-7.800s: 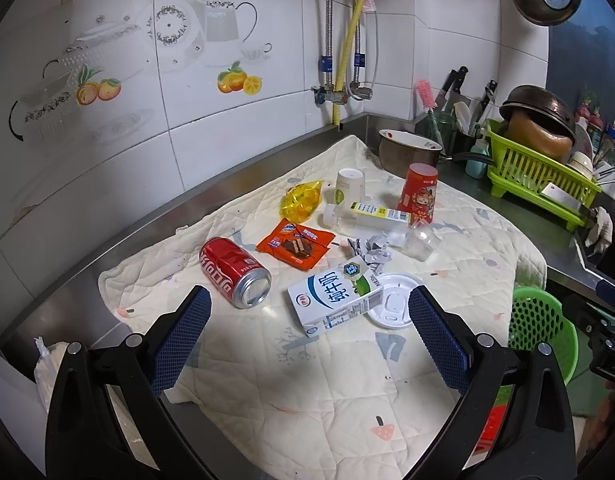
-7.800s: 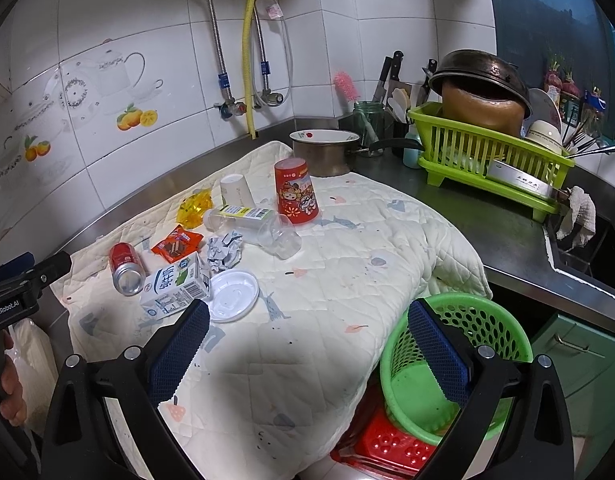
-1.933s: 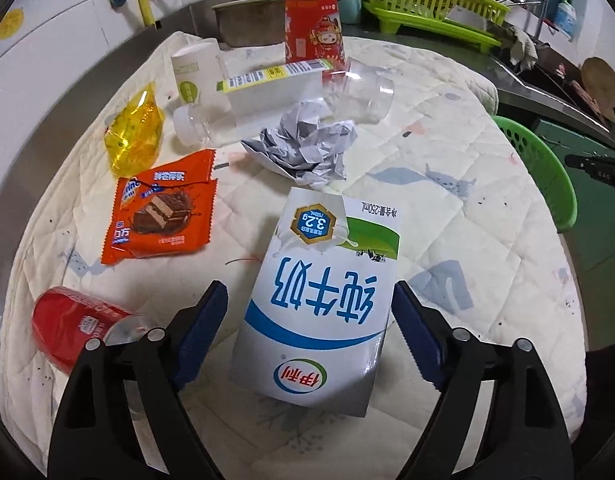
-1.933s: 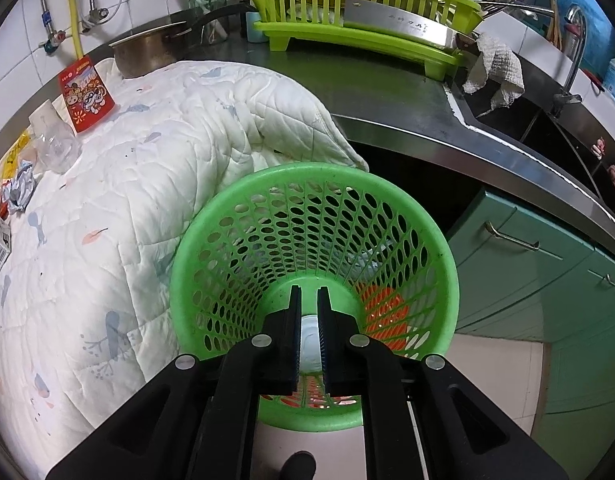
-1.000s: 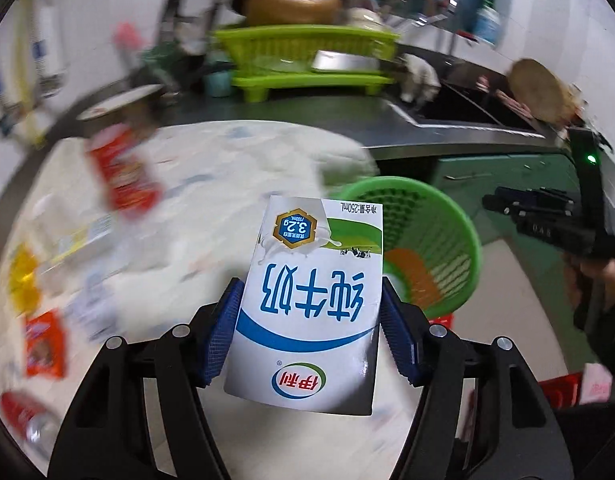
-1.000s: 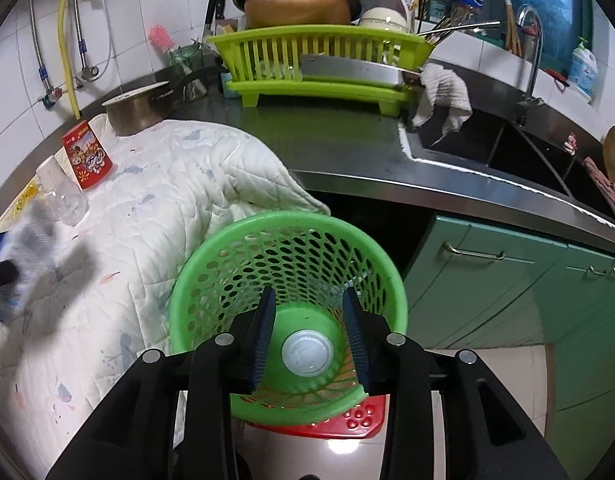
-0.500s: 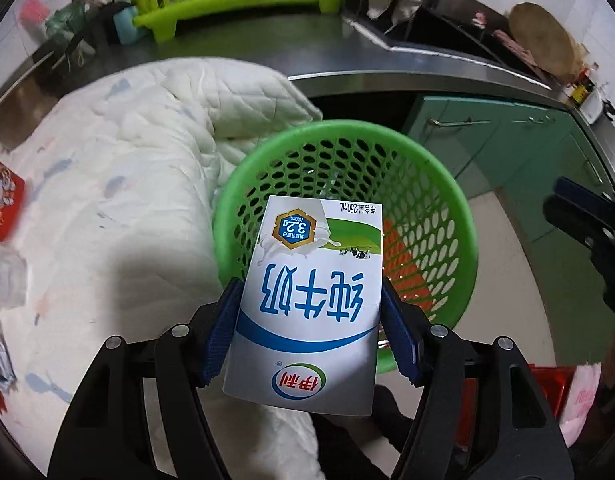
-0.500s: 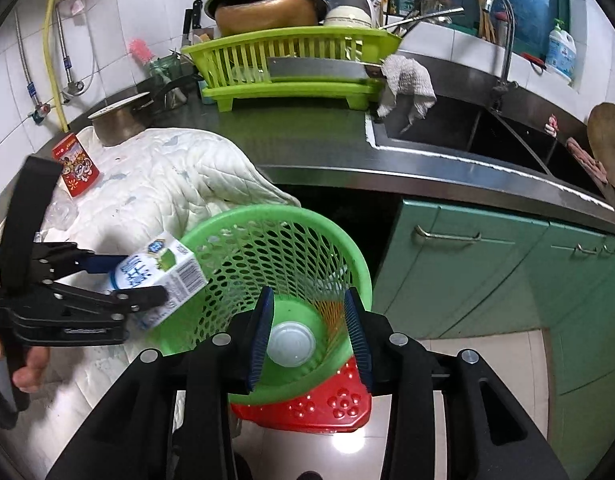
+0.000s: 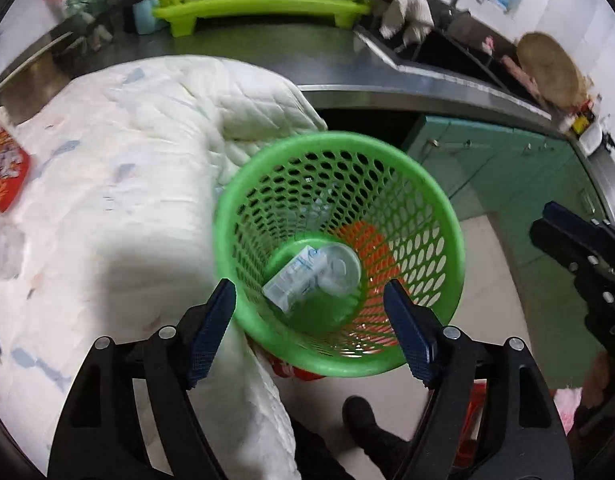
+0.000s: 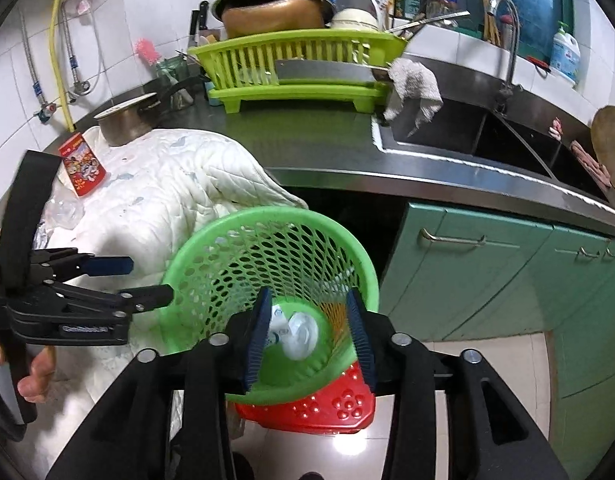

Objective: Collect trash
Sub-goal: 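Lift the white milk carton over the green basket and release it with the left tool, then grasp the red cartoon paper cup with the right tool while the left tool grasps the red Coca-Cola can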

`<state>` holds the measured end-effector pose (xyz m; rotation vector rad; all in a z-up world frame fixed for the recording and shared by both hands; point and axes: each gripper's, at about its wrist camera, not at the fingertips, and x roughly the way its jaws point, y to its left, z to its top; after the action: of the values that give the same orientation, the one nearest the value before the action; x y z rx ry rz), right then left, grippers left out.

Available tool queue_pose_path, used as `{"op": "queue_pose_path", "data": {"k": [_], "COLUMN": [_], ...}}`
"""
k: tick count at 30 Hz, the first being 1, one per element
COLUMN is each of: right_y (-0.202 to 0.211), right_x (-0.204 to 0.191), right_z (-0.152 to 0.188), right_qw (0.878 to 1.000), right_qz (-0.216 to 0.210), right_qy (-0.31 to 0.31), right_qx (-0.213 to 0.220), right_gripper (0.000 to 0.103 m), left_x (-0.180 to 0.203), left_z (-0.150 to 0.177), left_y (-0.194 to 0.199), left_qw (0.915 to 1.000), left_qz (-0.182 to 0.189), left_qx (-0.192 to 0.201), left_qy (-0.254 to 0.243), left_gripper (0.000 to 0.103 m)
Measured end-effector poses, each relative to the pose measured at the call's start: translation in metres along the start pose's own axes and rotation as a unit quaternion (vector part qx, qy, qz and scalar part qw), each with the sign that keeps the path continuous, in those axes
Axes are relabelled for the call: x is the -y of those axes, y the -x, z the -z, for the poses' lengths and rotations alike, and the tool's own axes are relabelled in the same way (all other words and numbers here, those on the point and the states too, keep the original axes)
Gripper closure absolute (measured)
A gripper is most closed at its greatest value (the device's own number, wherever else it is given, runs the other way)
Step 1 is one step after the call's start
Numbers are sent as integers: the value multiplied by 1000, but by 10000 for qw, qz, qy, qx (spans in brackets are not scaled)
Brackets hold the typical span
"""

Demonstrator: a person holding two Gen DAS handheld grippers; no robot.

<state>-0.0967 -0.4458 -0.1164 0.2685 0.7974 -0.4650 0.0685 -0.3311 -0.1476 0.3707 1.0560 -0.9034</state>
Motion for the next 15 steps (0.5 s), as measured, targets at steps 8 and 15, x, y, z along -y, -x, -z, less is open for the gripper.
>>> {"op": "queue_pose_path", "data": {"k": [8, 15], "right_y": [-1, -6], "right_x": [-34, -92], "right_z": [-17, -45], "right_qw": [9988, 9920], "right_qz": [-351, -907], "right_qy": [323, 844], "right_qx": [96, 220], "right_gripper": [60, 56], "left_x": [-51, -105], "left_z": [16, 47], "left_y": [66, 125], "left_qw": [9952, 9785], "left_qz": [-564, -1362], "left_qx": [476, 814], "left_qy": [638, 1316], "left_gripper": [27, 27]}}
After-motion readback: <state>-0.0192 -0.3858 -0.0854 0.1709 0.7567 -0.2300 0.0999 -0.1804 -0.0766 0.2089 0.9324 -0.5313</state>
